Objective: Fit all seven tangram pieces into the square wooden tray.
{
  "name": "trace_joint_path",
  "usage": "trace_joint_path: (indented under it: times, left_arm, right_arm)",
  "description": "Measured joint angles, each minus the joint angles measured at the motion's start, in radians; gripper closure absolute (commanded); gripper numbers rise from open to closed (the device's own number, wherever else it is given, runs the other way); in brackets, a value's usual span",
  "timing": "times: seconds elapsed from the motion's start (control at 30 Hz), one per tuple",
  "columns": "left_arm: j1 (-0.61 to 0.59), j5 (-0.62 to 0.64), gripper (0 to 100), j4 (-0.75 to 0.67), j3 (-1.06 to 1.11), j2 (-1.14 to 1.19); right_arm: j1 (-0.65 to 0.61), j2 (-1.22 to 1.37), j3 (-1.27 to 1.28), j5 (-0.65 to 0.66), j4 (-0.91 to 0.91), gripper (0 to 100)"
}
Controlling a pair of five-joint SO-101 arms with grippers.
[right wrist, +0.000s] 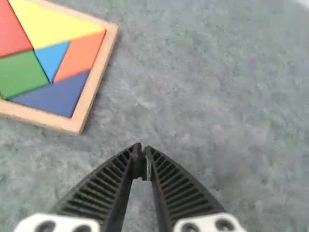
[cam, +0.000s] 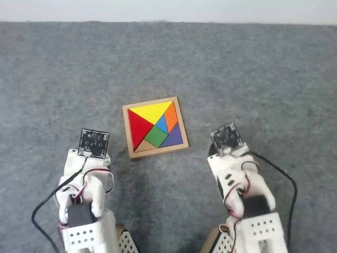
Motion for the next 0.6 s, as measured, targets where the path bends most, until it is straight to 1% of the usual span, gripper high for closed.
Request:
trace_joint_path:
  times: [0.07,0.17,0.4,0.5,0.6]
  left_arm:
    - [0.000,0.000,99,0.000,0.000,0.000]
    - [0.000,0.000,99,-0.003,0.000,0.000]
    - [0.107,0.000,98,-0.005,0.018,0.000]
    - [0.121,0.000,98,0.040,0.018,0.000]
    - [0.123,0.000,98,0.115,0.018,0.000]
  right_arm:
    - [-0.031,-0.110,0.055,-0.002,-0.003,99.1]
    - [-0.041,-0.236,0.051,-0.002,0.009,99.0]
    - [-0.046,-0.236,0.051,-0.002,0.014,99.1]
    - [-0.048,-0.236,0.051,-0.002,0.020,99.0]
    - [-0.052,-0.236,0.051,-0.002,0.114,99.1]
